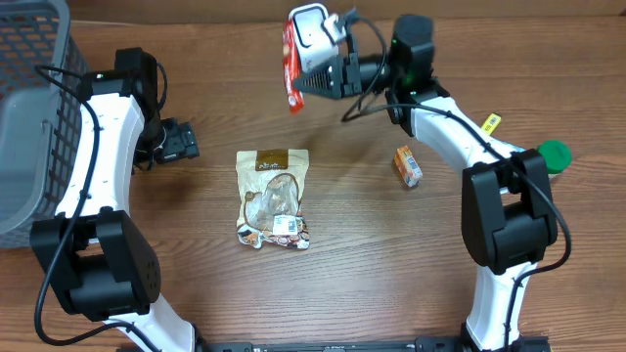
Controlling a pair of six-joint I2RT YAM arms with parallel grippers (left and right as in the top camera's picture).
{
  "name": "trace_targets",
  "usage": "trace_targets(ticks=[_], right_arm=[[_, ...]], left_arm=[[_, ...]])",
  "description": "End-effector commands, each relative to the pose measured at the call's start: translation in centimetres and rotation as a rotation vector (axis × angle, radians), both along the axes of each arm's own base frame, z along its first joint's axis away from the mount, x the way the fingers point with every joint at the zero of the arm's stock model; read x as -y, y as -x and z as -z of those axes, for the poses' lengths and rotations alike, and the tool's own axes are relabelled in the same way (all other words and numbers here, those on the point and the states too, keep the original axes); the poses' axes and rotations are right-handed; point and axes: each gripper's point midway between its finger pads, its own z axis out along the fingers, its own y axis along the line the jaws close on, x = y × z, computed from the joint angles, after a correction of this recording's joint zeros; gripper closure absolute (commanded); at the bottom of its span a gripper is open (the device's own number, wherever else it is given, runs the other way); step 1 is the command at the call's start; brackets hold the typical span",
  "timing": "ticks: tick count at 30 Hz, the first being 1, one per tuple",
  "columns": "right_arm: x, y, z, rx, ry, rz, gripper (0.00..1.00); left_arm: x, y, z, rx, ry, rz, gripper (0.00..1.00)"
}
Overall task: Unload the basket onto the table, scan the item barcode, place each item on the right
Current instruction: 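Raise the red stick's barcode up to the white scanner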
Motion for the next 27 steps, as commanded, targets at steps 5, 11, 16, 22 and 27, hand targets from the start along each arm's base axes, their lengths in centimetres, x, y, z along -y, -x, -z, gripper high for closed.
trace_targets(ticks=[5,11,16,22,27], right_arm=[[2.4,-5.9,-1.6,-0.442,-0.039,0.266,0.97],[3.2,-8.7,-2.9,-0.416,-0.089,0.365,0.97],[2.3,-10.9,-3.4,-0.445,-0.070,0.337,0.97],[1.7,-13.7,-1.4,-0.487,-0.047,0.324,0.96],[1.9,-15.9,4.6,-0.558,-0.034,0.363,0.97]], left_arm=[[0.3,-0.4,-0.1,0.004,0.003,0.026,0.00],[0.3,-0.4,-0.1,0.004,0.003,0.026,0.00],[0.3,-0.4,-0.1,0.004,0.003,0.026,0.00],[0.3,-0.4,-0.1,0.004,0.003,0.026,0.00],[0.3,-0.4,-0.1,0.004,0.003,0.026,0.00]])
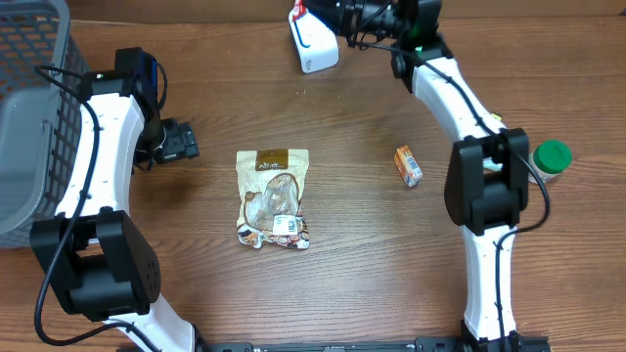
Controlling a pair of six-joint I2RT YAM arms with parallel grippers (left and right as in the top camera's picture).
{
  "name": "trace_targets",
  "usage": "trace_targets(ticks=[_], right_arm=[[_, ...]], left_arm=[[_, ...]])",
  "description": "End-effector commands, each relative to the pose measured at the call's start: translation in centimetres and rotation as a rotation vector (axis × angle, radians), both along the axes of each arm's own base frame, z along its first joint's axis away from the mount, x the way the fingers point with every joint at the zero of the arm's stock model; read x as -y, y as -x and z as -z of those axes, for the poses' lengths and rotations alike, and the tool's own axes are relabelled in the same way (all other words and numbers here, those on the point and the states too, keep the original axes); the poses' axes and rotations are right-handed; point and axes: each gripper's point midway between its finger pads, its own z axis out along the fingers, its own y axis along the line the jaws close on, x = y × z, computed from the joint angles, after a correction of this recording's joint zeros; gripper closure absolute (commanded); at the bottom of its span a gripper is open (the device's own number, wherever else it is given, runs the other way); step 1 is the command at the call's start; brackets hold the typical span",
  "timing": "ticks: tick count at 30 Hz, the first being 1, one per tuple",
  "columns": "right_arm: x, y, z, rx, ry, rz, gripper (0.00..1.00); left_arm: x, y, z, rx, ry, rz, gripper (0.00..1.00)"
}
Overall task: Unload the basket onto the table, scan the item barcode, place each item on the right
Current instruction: 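Raise the red stick's barcode up to the white scanner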
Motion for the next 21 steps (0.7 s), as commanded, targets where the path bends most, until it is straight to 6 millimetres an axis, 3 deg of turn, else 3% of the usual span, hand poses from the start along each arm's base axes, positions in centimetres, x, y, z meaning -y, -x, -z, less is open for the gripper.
trace_targets(ticks=[1,7,12,16,21], right_arm=[[0.1,-1.8,4.8,-0.041,0.001,0.022,0.97],[-0.1,-2.6,10.6,0.011,0.002,0.023,0.97],[-0.2,-2.1,13.3,0.084,0.032,-0.011,0.97],[-0.3,-2.1,15.9,0.026,0.064,-0.018,0.97],[-0.3,-2.2,17.2,-0.005,0.074,-0.011,0.97]], left_arm=[[0.3,-0.4,-0.1,0.004,0.003,0.026,0.00],[0.3,-0.4,-0.1,0.004,0.003,0.026,0.00],[0.3,-0.4,-0.1,0.004,0.003,0.026,0.00],[0.3,-0.4,-0.1,0.004,0.003,0.026,0.00],[0.3,-0.4,-0.1,0.004,0.003,0.026,0.00]])
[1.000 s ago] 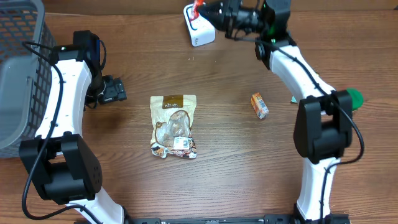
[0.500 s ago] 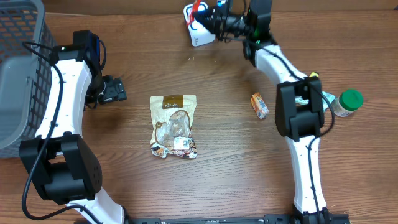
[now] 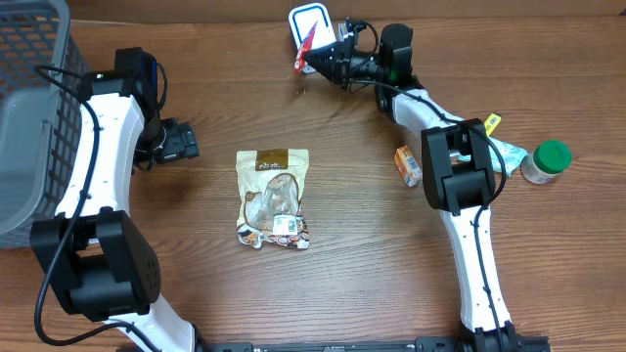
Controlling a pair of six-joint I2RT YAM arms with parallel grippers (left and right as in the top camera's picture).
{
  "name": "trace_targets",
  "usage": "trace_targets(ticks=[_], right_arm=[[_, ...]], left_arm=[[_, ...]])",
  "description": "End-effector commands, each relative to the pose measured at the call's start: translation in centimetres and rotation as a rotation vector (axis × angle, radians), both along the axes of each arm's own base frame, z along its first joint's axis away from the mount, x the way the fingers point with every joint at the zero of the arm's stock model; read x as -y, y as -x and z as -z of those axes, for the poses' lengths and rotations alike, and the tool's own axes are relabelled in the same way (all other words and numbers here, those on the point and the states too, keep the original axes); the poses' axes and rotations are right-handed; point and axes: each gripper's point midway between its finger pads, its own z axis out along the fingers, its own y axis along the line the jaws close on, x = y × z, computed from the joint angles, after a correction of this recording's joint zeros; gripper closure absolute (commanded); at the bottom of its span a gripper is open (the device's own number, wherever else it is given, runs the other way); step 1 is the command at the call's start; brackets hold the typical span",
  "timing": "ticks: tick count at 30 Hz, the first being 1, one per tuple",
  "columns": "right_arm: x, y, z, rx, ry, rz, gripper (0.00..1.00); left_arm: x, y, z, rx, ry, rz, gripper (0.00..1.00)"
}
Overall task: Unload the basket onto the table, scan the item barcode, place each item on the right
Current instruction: 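Raise the red stick's barcode up to the white scanner, then carry the red stick right and release it near the jar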
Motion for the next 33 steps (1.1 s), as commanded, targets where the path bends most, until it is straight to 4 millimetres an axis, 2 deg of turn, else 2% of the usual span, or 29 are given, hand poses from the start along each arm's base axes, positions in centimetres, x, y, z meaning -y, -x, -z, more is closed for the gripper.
trace_targets(ticks=[1,9,24,26,29,33], right_arm=[[0.2,-0.3,0.9,0.016,0.013,0.003,0.97],[0.1,0.3,2.7,-0.123,0.035,-0.015,0.96],[0.4,0.5,2.2,-0.130,0.028,-0.034,0.96],[0.4,0.1,0.7,-0.101,0.024,-0.011,0.96],[0.5,-0.3,-3.5,-0.017,0.014,0.008,0.96],[0.8,0.6,-9.9,0.114,-0.001,-0.010,0.96]], left_arm=[[0.3,-0.4,-0.1,0.004,0.003,0.026,0.00],[0.3,-0.4,-0.1,0.004,0.003,0.026,0.00],[0.3,-0.4,-0.1,0.004,0.003,0.026,0.00],[0.3,-0.4,-0.1,0.004,0.003,0.026,0.00],[0.3,-0.4,-0.1,0.004,0.003,0.026,0.00],[0.3,-0.4,-0.1,0.004,0.003,0.026,0.00]])
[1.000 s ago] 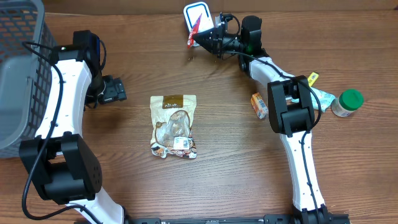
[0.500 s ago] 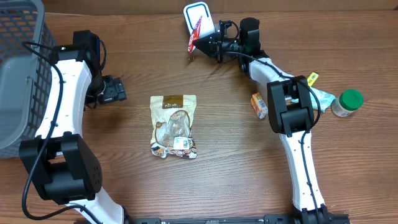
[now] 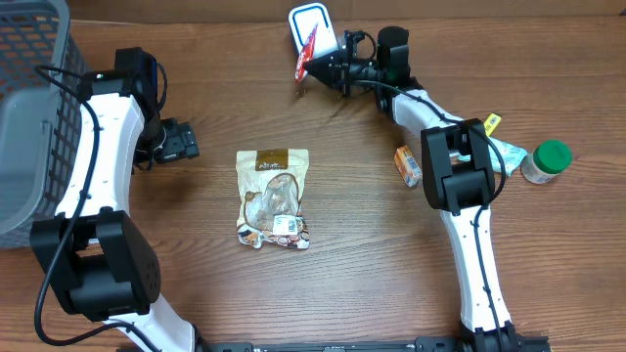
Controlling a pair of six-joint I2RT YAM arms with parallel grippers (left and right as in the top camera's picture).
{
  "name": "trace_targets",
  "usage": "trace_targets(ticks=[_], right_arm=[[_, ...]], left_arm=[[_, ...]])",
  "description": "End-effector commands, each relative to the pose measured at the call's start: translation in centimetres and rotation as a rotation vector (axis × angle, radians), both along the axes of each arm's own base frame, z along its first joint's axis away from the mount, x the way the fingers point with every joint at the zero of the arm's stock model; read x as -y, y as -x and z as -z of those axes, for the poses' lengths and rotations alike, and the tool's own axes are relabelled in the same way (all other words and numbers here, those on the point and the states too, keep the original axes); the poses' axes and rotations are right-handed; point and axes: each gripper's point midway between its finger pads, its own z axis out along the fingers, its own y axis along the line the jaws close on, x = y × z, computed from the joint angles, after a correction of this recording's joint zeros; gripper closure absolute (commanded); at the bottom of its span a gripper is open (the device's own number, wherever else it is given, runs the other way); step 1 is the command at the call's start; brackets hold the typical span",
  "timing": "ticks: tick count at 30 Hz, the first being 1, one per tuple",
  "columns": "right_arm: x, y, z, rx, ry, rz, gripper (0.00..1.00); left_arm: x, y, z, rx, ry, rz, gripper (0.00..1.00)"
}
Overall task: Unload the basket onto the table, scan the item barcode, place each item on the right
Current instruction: 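Carry the red stick right and release it near the jar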
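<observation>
A white, red and blue packet (image 3: 309,29) sits at the table's back edge, its red end pointing forward. My right gripper (image 3: 323,66) reaches in from the right and ends just at that red end; its fingers look spread and it seems to hold nothing. At the left my left gripper (image 3: 168,145) points down, shut on a black scanner (image 3: 182,140) held low over the table. A brown snack pouch (image 3: 274,196) lies flat in the middle, with a small white label near its front end.
A grey mesh basket (image 3: 29,117) fills the far left. A small orange box (image 3: 408,164) lies right of centre, a yellow tag (image 3: 490,122) beyond it, and a green-lidded jar (image 3: 545,161) stands at the right edge.
The packet rests in the same spot at the back edge. My right gripper has drawn slightly back from it and its fingers look wider apart. The left arm is unchanged.
My right gripper first held the packet raised above the back of the table. Then it was stretched far back with the packet near the back edge. After that the packet rested there with the gripper at its red end, and now the fingers look spread. The left arm never moved.
</observation>
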Motion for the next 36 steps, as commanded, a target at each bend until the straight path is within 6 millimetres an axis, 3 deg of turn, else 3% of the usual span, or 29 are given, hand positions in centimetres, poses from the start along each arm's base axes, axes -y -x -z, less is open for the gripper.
trace_targets(ticks=[1,5,7,18,22,24,26,28,30,32,36], right_arm=[[0.8,0.8,-12.7,0.262,-0.040,-0.021,0.96],[0.7,4.0,-17.7,0.372,-0.062,-0.149,0.96],[0.8,5.5,-19.3,0.400,-0.070,-0.206,0.96],[0.2,8.9,-22.8,0.401,-0.074,-0.301,0.96],[-0.3,10.7,-23.2,0.418,-0.061,-0.350,0.96],[-0.4,11.7,-22.5,0.408,-0.025,-0.341,0.96],[0.2,12.1,-19.9,0.367,0.123,-0.263,0.96],[2.4,12.3,-15.7,0.306,0.412,-0.173,0.96],[5.8,13.1,-12.1,0.236,0.718,-0.121,0.96],[7.9,14.5,-10.5,0.214,0.886,-0.151,0.96],[9.6,16.3,-8.6,0.152,0.996,-0.203,0.96]], left_arm=[[0.3,-0.4,-0.1,0.004,0.003,0.026,0.01],[0.3,-0.4,-0.1,0.004,0.003,0.026,0.00],[0.3,-0.4,-0.1,0.004,0.003,0.026,0.00],[0.3,-0.4,-0.1,0.004,0.003,0.026,0.00],[0.3,-0.4,-0.1,0.004,0.003,0.026,0.00],[0.3,-0.4,-0.1,0.004,0.003,0.026,0.00],[0.3,-0.4,-0.1,0.003,0.003,0.026,0.00],[0.3,-0.4,-0.1,0.004,0.003,0.026,0.00],[0.3,-0.4,-0.1,0.004,0.003,0.026,0.00],[0.3,-0.4,-0.1,0.004,0.003,0.026,0.00],[0.3,-0.4,-0.1,0.004,0.003,0.026,0.00]])
